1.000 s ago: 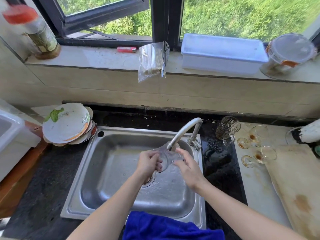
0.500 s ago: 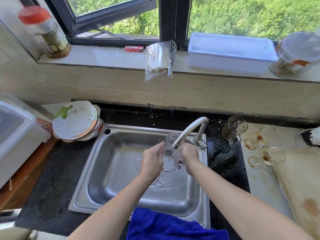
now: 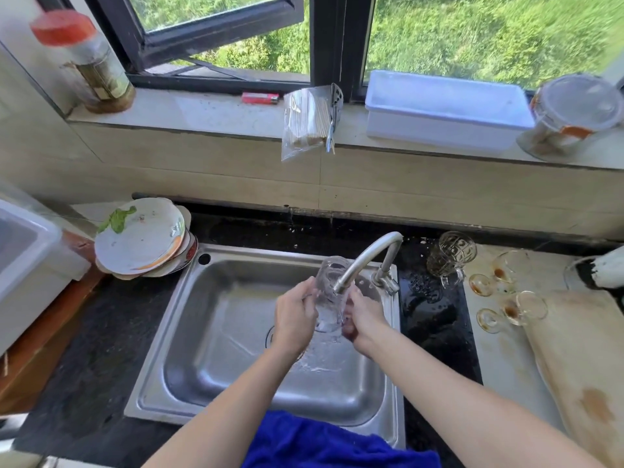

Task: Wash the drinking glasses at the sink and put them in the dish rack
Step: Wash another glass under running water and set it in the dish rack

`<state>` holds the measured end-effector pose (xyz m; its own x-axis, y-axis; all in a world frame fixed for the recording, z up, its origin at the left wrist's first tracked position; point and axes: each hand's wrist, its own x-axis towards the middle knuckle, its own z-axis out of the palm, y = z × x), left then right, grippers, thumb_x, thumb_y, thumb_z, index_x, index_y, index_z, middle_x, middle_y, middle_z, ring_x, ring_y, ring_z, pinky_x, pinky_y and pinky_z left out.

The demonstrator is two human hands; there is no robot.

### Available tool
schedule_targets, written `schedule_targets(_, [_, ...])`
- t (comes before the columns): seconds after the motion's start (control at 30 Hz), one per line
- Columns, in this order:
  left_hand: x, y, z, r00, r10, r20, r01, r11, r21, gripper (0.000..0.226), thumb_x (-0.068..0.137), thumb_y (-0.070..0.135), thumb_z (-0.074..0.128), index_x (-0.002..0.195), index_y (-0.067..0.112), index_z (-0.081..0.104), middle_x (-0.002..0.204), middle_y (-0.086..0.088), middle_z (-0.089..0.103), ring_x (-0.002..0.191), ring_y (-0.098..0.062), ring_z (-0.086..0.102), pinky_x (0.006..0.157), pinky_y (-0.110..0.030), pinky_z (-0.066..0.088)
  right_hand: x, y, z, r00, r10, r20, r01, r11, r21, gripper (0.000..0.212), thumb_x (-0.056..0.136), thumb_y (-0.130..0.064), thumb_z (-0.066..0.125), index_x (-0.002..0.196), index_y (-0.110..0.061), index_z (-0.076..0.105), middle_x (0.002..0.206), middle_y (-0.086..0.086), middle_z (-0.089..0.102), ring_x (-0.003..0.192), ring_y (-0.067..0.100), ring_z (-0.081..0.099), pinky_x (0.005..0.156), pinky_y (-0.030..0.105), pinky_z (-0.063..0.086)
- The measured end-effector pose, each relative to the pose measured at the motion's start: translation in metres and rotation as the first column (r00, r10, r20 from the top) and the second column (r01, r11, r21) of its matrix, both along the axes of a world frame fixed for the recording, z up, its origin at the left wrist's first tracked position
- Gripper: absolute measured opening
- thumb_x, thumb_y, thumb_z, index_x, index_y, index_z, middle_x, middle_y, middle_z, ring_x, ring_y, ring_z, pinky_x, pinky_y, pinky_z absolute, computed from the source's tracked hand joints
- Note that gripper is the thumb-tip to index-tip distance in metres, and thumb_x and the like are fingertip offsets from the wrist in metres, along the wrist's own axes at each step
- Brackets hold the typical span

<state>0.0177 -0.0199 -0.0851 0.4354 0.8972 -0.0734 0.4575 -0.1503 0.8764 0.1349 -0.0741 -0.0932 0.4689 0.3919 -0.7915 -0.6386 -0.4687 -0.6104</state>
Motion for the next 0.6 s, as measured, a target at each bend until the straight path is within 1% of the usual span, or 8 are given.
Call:
schedule_targets(0.07, [-0.003, 0.009, 0.001, 0.977, -0.202, -0.066, 0.187, 0.965, -0.184, 0.037, 0.09, 0.004, 0.046, 0.118, 0.022, 0.063, 0.095, -0.004, 0.07, 0.081, -0.019, 0.066, 0.072, -0.034, 0.057, 0.005, -0.002, 0.004, 0.997, -0.064, 0.036, 0.065, 0.998, -0.02, 0.027, 0.096, -0.019, 0.051, 0.07, -0.013, 0.057, 0.054, 0.001, 0.043, 0.037, 0.011, 0.026, 0.034, 0.019, 0.017])
schedule_targets(0.13, [-0.004, 0.01, 0.007, 0.956, -0.292, 0.011, 0.26, 0.833, -0.488, 0.047, 0.088, 0.016, 0.047, 0.133, 0.022, 0.053, 0.127, 0.0, 0.059, 0.104, -0.017, 0.06, 0.08, -0.028, 0.05, 0.018, -0.003, 0.001, 0.981, -0.112, 0.157, 0.117, 0.993, -0.021, 0.022, 0.095, -0.015, 0.05, 0.075, -0.011, 0.057, 0.053, 0.002, 0.039, 0.039, 0.013, 0.028, 0.033, 0.018, 0.019])
schedule_targets(0.2, [0.001, 0.003, 0.012, 0.963, -0.258, 0.08, 0.25, 0.737, -0.628, 0.046, 0.086, 0.031, 0.044, 0.13, 0.025, 0.053, 0.126, 0.008, 0.056, 0.11, -0.015, 0.056, 0.083, -0.028, 0.044, 0.022, -0.008, -0.005, 0.959, -0.104, 0.263, 0.111, 0.994, -0.012, 0.02, 0.097, -0.019, 0.049, 0.08, -0.011, 0.057, 0.06, 0.005, 0.041, 0.045, 0.015, 0.034, 0.036, 0.021, 0.025])
schedule_targets(0.3, [0.02, -0.006, 0.004, 0.983, -0.183, 0.013, 0.161, 0.828, -0.538, 0.034, 0.098, 0.036, 0.039, 0.125, 0.017, 0.047, 0.12, -0.006, 0.056, 0.109, -0.027, 0.056, 0.092, -0.041, 0.044, 0.005, -0.022, -0.013, 0.925, 0.064, 0.374, -0.068, 0.998, -0.001, 0.027, 0.098, -0.025, 0.05, 0.08, -0.008, 0.058, 0.064, 0.007, 0.048, 0.054, 0.019, 0.044, 0.046, 0.029, 0.034])
schedule_targets(0.37, [0.033, 0.001, -0.007, 0.995, -0.061, -0.08, 0.013, 0.866, -0.499, 0.037, 0.095, 0.036, 0.041, 0.119, 0.009, 0.047, 0.117, -0.022, 0.057, 0.087, -0.027, 0.057, 0.081, -0.046, 0.048, -0.004, -0.029, -0.014, 0.906, 0.161, 0.393, -0.166, 0.986, -0.022, 0.028, 0.099, -0.028, 0.049, 0.081, -0.008, 0.059, 0.06, 0.003, 0.047, 0.055, 0.02, 0.045, 0.048, 0.03, 0.034])
schedule_targets(0.4, [0.038, 0.003, -0.007, 0.993, -0.039, -0.109, -0.02, 0.868, -0.496, 0.035, 0.094, 0.033, 0.042, 0.117, 0.008, 0.047, 0.11, -0.022, 0.059, 0.08, -0.024, 0.054, 0.075, -0.046, 0.048, -0.004, -0.029, -0.014, 0.903, 0.16, 0.4, -0.165, 0.986, -0.022, 0.028, 0.098, -0.028, 0.049, 0.079, -0.009, 0.059, 0.059, 0.002, 0.047, 0.056, 0.019, 0.045, 0.048, 0.029, 0.034])
schedule_targets(0.53, [0.048, -0.013, -0.002, 0.975, -0.206, -0.082, 0.149, 0.882, -0.446, 0.046, 0.094, 0.045, 0.04, 0.13, 0.018, 0.046, 0.109, -0.003, 0.058, 0.098, -0.024, 0.056, 0.082, -0.036, 0.046, 0.012, -0.023, 0.005, 0.862, 0.049, 0.505, -0.027, 0.998, -0.052, 0.027, 0.098, -0.021, 0.05, 0.077, -0.008, 0.059, 0.063, 0.002, 0.054, 0.056, 0.017, 0.051, 0.045, 0.024, 0.038])
schedule_targets(0.6, [0.048, -0.012, 0.003, 0.99, -0.136, -0.026, 0.104, 0.858, -0.503, 0.036, 0.096, 0.043, 0.042, 0.117, 0.016, 0.054, 0.087, -0.003, 0.056, 0.075, -0.021, 0.054, 0.064, -0.035, 0.046, 0.013, -0.028, 0.016, 0.876, 0.09, 0.474, -0.089, 0.996, -0.025, 0.024, 0.1, -0.02, 0.049, 0.082, -0.008, 0.06, 0.064, 0.002, 0.052, 0.05, 0.012, 0.049, 0.039, 0.019, 0.038])
